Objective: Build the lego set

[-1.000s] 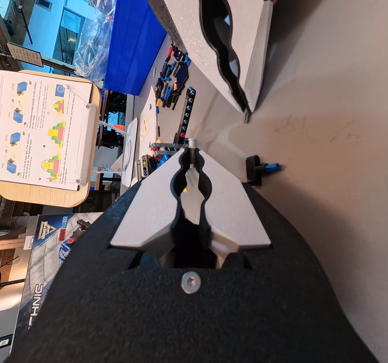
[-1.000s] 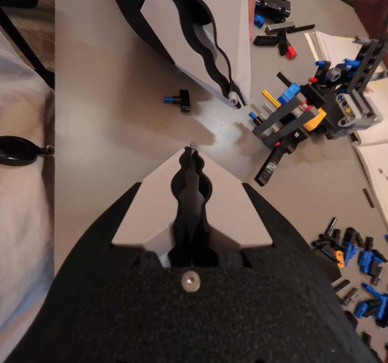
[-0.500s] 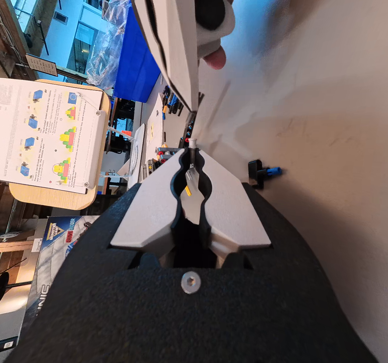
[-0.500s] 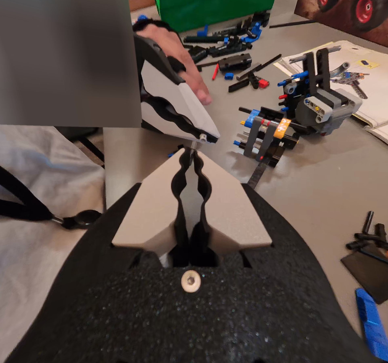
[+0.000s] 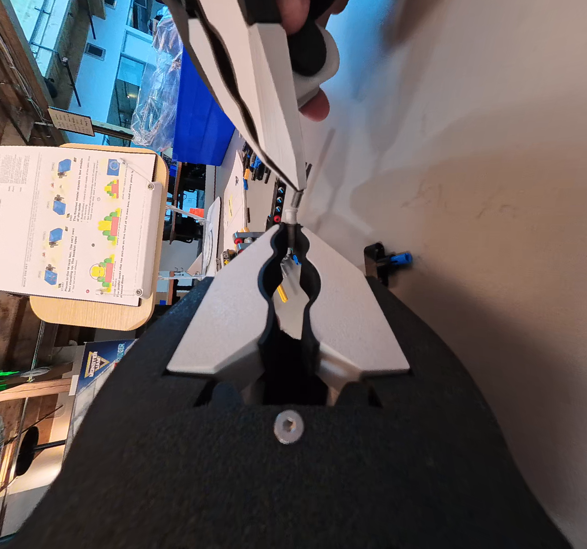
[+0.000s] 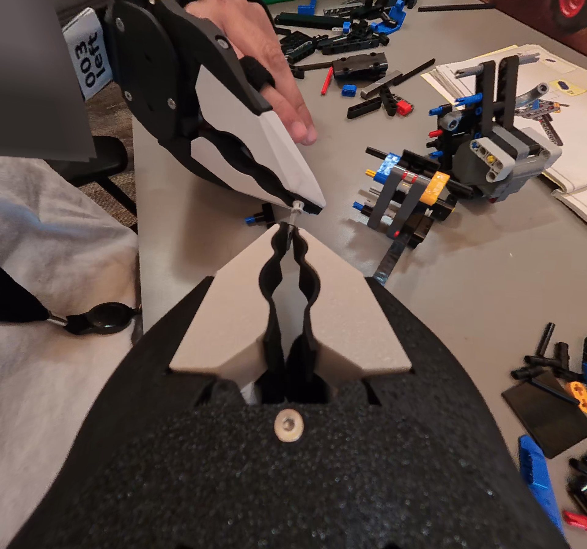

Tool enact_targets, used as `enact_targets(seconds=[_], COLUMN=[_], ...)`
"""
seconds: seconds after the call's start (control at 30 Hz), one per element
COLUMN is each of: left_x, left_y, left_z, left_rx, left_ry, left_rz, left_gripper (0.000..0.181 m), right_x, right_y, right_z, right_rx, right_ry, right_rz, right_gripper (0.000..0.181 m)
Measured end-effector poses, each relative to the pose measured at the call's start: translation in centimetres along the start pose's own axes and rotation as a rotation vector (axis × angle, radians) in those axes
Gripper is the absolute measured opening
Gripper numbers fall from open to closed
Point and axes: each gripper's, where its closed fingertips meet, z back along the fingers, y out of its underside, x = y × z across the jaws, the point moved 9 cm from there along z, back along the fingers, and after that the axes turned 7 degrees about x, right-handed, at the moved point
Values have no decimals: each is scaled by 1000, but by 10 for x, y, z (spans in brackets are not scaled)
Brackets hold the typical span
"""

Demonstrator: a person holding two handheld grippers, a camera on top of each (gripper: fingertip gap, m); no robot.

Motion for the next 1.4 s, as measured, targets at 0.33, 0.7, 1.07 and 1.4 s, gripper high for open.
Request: enact_targets(seconds=[0.33,0.7,1.07,1.4], left_x=[-4,-12,-2,6], left_y=[-2,-5,-5,-3], left_z=[0,1,6,5], left_rx=[-4,73,-22,-6], left_ry=[9,-106,-67,-74], left_rz=[-39,-260,-81,-9], left_gripper=[2,1,1,1], right_x=[5,15,11,9], right_y=[-2,-9,-10,1], right_z=[-2,-7,1,6], right_rx=[62,191,50,-96], right_ry=[58,181,127,191], right_rz=[88,308,275,117], right_gripper=[2,2,2,12])
